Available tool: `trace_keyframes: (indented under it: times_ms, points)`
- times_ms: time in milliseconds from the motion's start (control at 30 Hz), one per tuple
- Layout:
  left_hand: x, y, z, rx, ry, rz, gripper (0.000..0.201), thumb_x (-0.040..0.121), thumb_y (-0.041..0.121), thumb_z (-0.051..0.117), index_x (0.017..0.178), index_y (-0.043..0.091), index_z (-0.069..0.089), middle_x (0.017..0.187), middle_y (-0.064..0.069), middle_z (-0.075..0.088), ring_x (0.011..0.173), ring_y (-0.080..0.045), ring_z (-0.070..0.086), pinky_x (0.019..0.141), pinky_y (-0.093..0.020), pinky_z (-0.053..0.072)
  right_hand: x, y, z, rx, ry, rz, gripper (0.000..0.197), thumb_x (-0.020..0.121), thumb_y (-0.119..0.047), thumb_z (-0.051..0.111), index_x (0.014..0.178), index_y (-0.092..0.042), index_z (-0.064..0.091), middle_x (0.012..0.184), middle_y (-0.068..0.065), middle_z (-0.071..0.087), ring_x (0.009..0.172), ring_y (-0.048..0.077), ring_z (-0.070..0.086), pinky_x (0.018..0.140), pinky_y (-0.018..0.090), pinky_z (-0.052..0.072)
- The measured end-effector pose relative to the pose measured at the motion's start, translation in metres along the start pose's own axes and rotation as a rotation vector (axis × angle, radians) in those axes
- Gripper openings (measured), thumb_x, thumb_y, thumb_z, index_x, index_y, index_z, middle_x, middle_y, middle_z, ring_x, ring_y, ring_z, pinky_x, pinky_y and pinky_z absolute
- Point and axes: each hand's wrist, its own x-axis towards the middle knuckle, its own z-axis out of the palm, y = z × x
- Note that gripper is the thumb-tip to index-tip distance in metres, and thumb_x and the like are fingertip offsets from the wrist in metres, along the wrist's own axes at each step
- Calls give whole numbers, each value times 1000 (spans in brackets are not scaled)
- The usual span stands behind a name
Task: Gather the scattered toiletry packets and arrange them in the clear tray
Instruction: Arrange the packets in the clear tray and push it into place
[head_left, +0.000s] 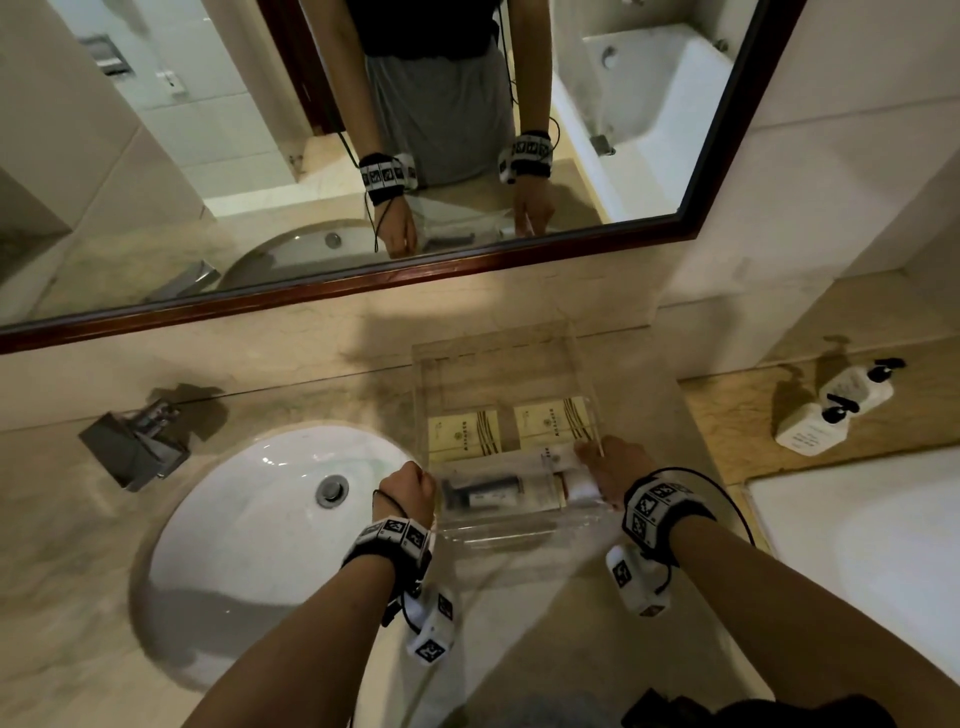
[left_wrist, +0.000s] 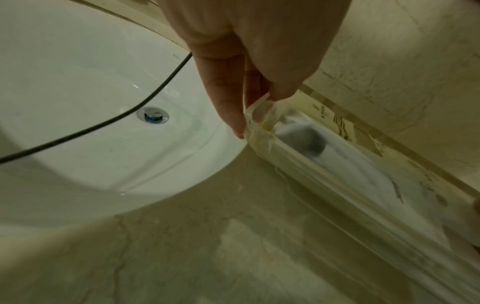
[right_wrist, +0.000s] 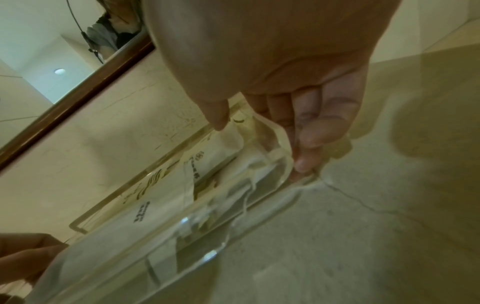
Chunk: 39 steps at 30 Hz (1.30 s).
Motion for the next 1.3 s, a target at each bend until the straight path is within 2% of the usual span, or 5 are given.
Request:
trace_keyframes:
  times_ms: [600, 867, 1100, 1233, 1300]
  points:
    - [14, 2, 0, -109, 4, -100, 44, 69, 49, 33, 67, 15, 61, 69, -6, 70, 62, -27, 70, 61, -40, 61, 35, 1, 5, 16, 47, 101, 56, 91, -57, 47, 112, -5, 58, 112, 18, 64, 99, 34, 61, 71, 32, 41]
    - [4, 10, -13, -299, 7, -194, 40, 87, 37, 58, 59, 10, 66, 57, -8, 71, 54, -24, 71, 58, -42, 62, 33, 6, 7, 2, 62, 103, 49, 93, -56, 43, 92, -9, 58, 99, 16, 66, 76, 28, 53, 67, 31, 42]
    - [-6, 2, -1, -436, -150, -301, 47, 90, 47, 48, 76, 5, 65, 81, -20, 72, 67, -36, 72, 64, -54, 60, 26, 10, 7, 163, 64, 113, 48, 90, -51, 49, 85, -5, 62, 83, 16, 66, 74, 32, 65, 70, 37, 56]
    - [18, -49, 51, -387, -124, -332, 71, 63, 73, 32, 82, 13, 66, 92, -18, 71, 82, -39, 70, 75, -51, 59, 19, 17, 4, 247, -64, 163, 33, 90, -39, 55, 86, -7, 57, 82, 11, 63, 70, 29, 64, 62, 32, 55]
    - [-2, -29, 38, -443, -127, -346, 60, 77, 62, 37, 83, 9, 65, 86, -19, 71, 74, -37, 71, 68, -48, 61, 15, 16, 5, 423, -108, 183, 24, 92, -29, 56, 79, -9, 54, 75, 13, 61, 66, 28, 64, 66, 38, 60]
